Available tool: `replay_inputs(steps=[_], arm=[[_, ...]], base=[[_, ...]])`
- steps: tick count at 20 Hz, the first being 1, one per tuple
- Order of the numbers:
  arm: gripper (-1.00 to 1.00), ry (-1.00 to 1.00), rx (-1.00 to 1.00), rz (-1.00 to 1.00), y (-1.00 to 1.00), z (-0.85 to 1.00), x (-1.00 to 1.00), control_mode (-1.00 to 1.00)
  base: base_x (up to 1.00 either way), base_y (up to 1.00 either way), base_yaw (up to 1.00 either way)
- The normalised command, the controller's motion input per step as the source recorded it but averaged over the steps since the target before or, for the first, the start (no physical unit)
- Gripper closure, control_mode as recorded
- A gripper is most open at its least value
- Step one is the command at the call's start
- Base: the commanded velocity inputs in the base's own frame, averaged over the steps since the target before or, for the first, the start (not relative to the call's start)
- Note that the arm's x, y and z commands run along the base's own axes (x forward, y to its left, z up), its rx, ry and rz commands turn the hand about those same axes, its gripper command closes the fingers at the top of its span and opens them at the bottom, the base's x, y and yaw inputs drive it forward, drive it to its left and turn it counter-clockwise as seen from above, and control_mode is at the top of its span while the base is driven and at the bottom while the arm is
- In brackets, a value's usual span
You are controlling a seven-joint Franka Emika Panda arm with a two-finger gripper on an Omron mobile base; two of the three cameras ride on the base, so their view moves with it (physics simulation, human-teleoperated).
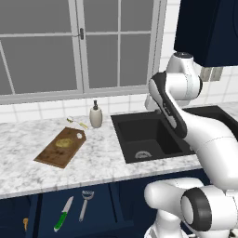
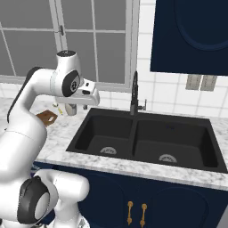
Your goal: Place the appropriate cutting tool for cutting the potato skin on the cutting board.
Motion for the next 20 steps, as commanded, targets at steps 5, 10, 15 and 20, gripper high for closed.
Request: replay_inputs(steps=[5, 10, 15, 20], arm=[[-1.00, 0.00, 0.00, 0.00, 0.00, -0.14, 0.00, -1.00], [-1.00, 0.03, 0.00, 0.00, 0.00, -0.08, -0.02, -1.00], [-1.00, 0.11, 0.03, 0.00, 0.26, -0.35, -0.16, -1.00], [-1.00, 0.14, 0.08, 0.00, 0.52, -0.58, -0.18, -1.00]], base=[[0.00, 0.00, 0.00], [0.00, 0.00, 0.00], [0.00, 0.00, 0.00], [0.00, 0.00, 0.00]])
